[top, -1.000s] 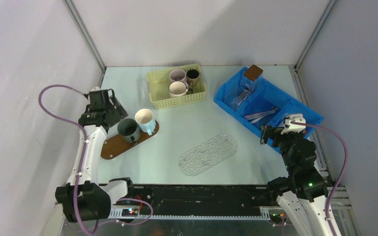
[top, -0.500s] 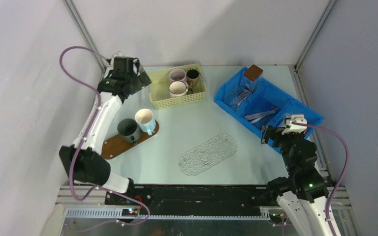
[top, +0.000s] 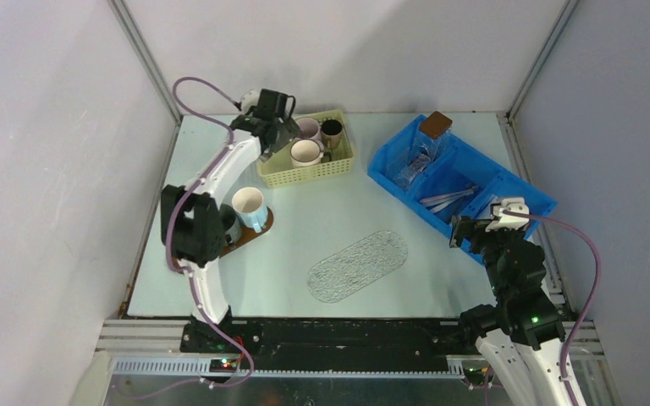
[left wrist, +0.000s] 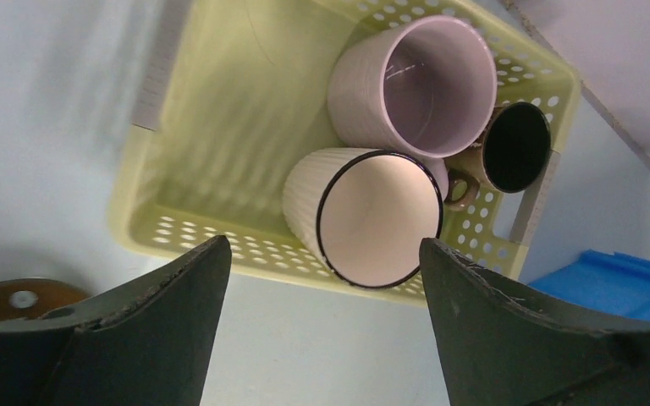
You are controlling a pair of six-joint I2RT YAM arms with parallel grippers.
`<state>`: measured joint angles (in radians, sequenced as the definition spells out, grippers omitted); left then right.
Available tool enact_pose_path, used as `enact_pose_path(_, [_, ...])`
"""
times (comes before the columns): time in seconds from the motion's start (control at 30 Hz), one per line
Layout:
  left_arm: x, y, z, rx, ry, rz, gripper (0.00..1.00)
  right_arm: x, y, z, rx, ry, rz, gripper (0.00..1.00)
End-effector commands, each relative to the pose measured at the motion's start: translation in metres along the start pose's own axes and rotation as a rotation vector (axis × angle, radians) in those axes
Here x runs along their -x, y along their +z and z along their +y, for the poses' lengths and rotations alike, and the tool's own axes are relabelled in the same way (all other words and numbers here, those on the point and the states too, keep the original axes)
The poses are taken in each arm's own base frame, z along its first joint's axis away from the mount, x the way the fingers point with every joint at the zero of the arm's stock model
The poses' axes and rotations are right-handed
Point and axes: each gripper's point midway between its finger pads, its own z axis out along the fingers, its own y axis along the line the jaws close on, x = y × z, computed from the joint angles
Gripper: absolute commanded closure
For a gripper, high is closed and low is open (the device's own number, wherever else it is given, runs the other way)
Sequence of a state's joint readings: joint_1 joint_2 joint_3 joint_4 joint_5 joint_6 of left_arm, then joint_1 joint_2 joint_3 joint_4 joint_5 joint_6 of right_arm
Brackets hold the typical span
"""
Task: Prepare toiletry sets of a toothbrush and toothpaste on the tray
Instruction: Pick up the cup from the storage box.
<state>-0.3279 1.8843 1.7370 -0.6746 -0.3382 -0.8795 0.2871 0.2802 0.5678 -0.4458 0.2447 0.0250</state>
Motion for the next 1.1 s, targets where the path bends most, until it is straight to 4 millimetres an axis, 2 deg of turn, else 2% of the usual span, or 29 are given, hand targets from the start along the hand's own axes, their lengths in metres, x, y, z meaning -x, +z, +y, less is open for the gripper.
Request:
enact_pose_path(0.0, [-0.001,0.015,-0.021,0.001,-0.1,-0.033,0.13,0.009,-0.001,-0.002,-0.011,0.0,-0.039,0.0])
enact_pose_path(0.13, [-0.014,0.034,-0.023,0.038,-0.11,-0.029,0.2,0.009,0.0,-0.002,-0.011,0.001,-0.04,0.0])
enact_pose_path(0.33, [-0.036,0.06,-0.015,0.094,-0.125,0.004,0.35,0.009,0.0,-0.003,-0.017,0.0,-0.044,0.0])
enact_pose_path(0.5, [-0.049,0.073,-0.014,0.104,-0.124,0.041,0.44,0.009,0.0,-0.003,-0.018,0.001,-0.045,0.0])
enact_pose_path(0.63, [-0.057,0.078,-0.012,0.113,-0.12,0.06,0.59,0.009,0.0,-0.004,-0.022,0.001,-0.047,0.0])
enact_pose_path(0.8, [-0.053,0.074,-0.016,0.095,-0.101,0.056,0.79,0.01,-0.001,-0.004,-0.023,0.0,-0.052,0.0])
enact_pose_path(0.9, [-0.041,0.065,-0.023,0.069,-0.085,0.038,0.91,0.011,-0.002,-0.005,-0.024,0.003,-0.058,0.0])
enact_pose_path(0.97, [-0.033,0.058,-0.028,0.048,-0.075,0.025,0.97,0.011,-0.002,-0.005,-0.025,0.004,-0.06,0.0])
enact_pose_path(1.07, [-0.017,0.042,-0.036,0.011,-0.061,-0.004,1.0,0.012,-0.003,-0.005,-0.022,0.004,-0.065,0.0])
